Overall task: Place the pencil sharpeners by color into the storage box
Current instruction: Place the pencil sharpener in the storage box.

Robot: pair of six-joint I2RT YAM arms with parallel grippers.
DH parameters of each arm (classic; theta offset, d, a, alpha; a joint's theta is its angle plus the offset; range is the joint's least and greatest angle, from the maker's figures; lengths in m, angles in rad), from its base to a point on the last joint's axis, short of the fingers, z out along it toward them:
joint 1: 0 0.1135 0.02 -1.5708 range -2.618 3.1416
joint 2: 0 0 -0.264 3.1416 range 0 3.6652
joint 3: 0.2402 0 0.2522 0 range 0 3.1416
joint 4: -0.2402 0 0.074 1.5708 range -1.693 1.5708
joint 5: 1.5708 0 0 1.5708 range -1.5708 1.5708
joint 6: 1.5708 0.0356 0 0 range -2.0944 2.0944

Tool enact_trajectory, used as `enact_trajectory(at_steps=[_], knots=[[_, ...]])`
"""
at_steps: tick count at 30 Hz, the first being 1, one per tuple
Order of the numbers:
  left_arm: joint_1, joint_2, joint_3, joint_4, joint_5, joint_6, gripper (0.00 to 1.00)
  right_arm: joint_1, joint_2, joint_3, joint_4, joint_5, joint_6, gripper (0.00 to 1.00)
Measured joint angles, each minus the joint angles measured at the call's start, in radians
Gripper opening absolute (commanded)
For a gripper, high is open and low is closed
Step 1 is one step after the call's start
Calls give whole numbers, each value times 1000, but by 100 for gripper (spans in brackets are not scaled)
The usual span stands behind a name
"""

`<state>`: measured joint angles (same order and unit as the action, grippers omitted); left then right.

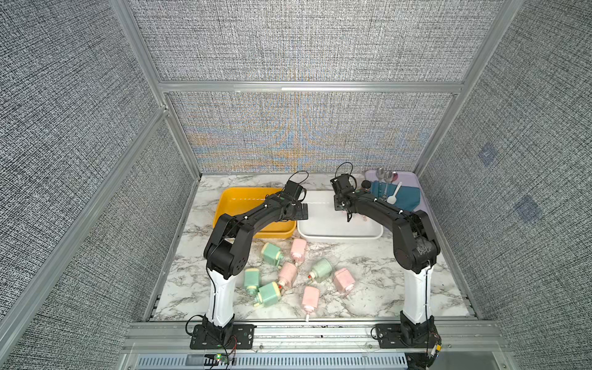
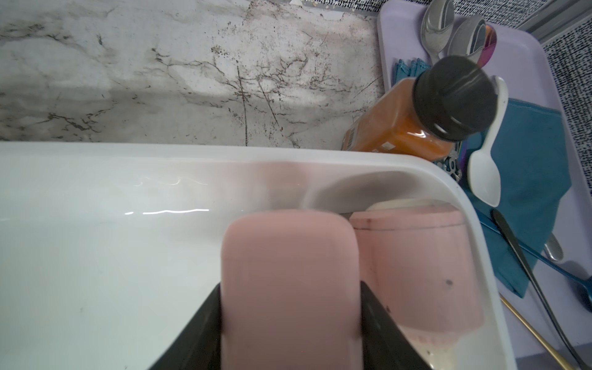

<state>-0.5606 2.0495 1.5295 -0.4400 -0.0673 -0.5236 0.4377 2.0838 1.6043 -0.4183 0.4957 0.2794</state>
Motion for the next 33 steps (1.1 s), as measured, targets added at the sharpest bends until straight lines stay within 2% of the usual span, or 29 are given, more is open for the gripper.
enact_trajectory(at_steps=[8,16,33], knots=[[0,2,0,-6,0,0,99,-3,31,15,0,-1,-8,28],[0,11,8,-6,15,0,99,-13,43,16,1,2,-6,52],[0,13,21,-26,6,8,99,-29,43,1,-3,23,2,67]])
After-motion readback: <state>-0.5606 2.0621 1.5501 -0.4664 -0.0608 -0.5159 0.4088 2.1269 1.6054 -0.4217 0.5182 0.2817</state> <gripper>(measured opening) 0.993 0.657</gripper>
